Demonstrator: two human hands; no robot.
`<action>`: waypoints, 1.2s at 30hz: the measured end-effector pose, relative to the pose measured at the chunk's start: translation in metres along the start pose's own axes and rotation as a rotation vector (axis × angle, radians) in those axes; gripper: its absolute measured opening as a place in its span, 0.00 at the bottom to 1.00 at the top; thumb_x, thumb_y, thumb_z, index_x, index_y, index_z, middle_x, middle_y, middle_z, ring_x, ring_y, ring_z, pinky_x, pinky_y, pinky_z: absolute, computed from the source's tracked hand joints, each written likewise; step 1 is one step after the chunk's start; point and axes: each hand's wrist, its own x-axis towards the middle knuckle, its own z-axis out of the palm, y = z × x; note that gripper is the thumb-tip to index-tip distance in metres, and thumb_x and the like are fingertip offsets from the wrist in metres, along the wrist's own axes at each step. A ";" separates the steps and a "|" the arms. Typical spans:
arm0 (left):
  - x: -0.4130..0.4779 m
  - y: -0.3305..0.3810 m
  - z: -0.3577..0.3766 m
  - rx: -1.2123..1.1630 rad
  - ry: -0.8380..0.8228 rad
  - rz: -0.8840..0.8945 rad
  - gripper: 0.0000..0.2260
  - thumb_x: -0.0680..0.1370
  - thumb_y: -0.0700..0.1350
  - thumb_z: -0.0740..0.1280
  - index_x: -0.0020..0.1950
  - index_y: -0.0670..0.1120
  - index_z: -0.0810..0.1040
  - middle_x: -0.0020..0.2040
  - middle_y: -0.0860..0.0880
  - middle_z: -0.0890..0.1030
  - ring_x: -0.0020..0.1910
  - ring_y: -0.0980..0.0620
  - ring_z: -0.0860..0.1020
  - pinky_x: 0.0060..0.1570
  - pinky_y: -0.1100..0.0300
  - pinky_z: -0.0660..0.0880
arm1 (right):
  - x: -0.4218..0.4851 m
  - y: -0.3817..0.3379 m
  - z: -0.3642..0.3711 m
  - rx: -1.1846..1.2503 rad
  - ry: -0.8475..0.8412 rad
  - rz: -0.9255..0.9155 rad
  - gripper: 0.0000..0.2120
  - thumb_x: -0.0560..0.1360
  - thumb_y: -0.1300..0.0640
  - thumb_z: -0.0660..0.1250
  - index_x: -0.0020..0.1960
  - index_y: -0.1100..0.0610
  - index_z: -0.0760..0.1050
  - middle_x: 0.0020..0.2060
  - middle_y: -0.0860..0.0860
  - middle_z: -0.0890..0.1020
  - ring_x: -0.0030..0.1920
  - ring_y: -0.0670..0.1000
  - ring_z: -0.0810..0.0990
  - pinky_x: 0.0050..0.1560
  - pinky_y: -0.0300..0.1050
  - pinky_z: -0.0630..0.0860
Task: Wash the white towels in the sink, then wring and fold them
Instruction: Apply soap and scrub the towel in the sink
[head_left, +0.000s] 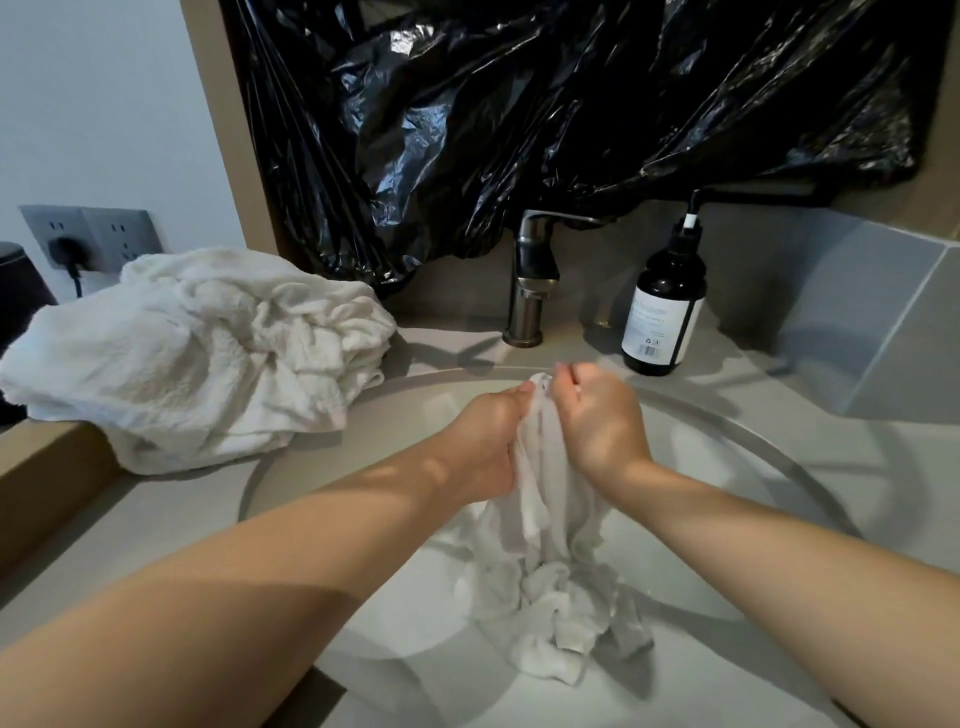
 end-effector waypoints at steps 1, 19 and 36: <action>-0.001 -0.001 0.000 -0.007 -0.015 -0.007 0.17 0.86 0.45 0.51 0.66 0.39 0.74 0.56 0.39 0.79 0.54 0.43 0.79 0.58 0.53 0.75 | 0.004 0.001 -0.001 0.003 0.020 0.016 0.19 0.82 0.53 0.56 0.32 0.55 0.63 0.30 0.50 0.70 0.39 0.55 0.70 0.36 0.46 0.55; 0.028 -0.017 -0.061 1.822 -0.069 0.162 0.14 0.81 0.52 0.61 0.67 0.52 0.72 0.63 0.50 0.73 0.63 0.48 0.72 0.62 0.53 0.71 | 0.021 0.048 -0.024 -0.796 -0.701 0.090 0.22 0.81 0.42 0.54 0.69 0.54 0.66 0.67 0.57 0.69 0.66 0.58 0.69 0.63 0.47 0.68; 0.030 -0.031 -0.057 1.882 -0.369 -0.249 0.23 0.77 0.47 0.70 0.70 0.52 0.67 0.64 0.47 0.72 0.59 0.44 0.75 0.60 0.48 0.75 | 0.002 0.051 0.007 -0.807 -1.110 -0.078 0.21 0.70 0.52 0.75 0.58 0.52 0.70 0.52 0.49 0.75 0.51 0.52 0.78 0.52 0.45 0.77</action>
